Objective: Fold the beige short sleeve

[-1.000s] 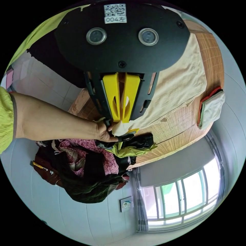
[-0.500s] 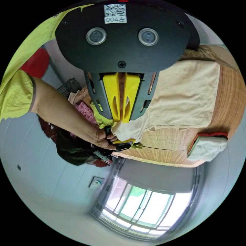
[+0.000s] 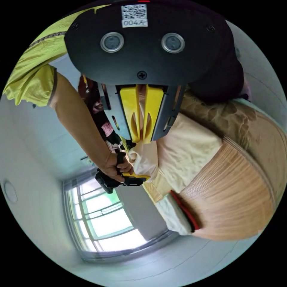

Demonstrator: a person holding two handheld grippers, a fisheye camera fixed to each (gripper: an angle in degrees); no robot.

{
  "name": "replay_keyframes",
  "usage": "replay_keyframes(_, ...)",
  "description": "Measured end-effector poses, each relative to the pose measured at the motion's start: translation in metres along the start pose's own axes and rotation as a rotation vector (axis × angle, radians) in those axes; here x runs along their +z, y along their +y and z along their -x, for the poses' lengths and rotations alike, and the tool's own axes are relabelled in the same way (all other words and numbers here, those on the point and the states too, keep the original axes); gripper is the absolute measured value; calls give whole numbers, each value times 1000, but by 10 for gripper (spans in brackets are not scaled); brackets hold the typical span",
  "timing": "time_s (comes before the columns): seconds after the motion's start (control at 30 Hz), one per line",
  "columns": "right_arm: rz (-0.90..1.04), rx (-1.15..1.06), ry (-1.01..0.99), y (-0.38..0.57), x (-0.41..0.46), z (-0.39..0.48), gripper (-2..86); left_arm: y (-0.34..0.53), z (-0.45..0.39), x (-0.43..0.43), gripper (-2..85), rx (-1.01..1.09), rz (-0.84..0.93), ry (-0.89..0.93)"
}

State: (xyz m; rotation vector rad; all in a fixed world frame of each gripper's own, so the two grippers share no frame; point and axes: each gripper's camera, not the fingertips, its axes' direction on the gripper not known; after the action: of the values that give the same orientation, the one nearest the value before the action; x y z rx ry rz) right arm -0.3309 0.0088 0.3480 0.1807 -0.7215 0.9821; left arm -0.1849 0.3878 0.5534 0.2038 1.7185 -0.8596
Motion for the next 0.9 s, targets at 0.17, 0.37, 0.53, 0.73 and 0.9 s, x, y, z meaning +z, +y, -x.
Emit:
replay_keyframes(0.17, 42, -4, 78, -19, 61, 54, 30, -15, 55, -21, 13, -172, -7, 106)
replay_keyframes(0.37, 58, 8, 117, -31, 81, 93, 29, -33, 72, -46, 12, -227, -43, 188)
replay_keyframes(0.53, 8, 37, 177, -30, 83, 119, 34, -47, 91, -59, 12, -258, -55, 283)
replay_keyframes(0.73, 20, -172, 362, -24, 100, 169, 55, -26, 144, -67, 12, -551, -110, 462)
replay_keyframes(0.9, -30, -304, 480, -15, 65, 203, 81, -28, 140, -93, 10, -515, -132, 420)
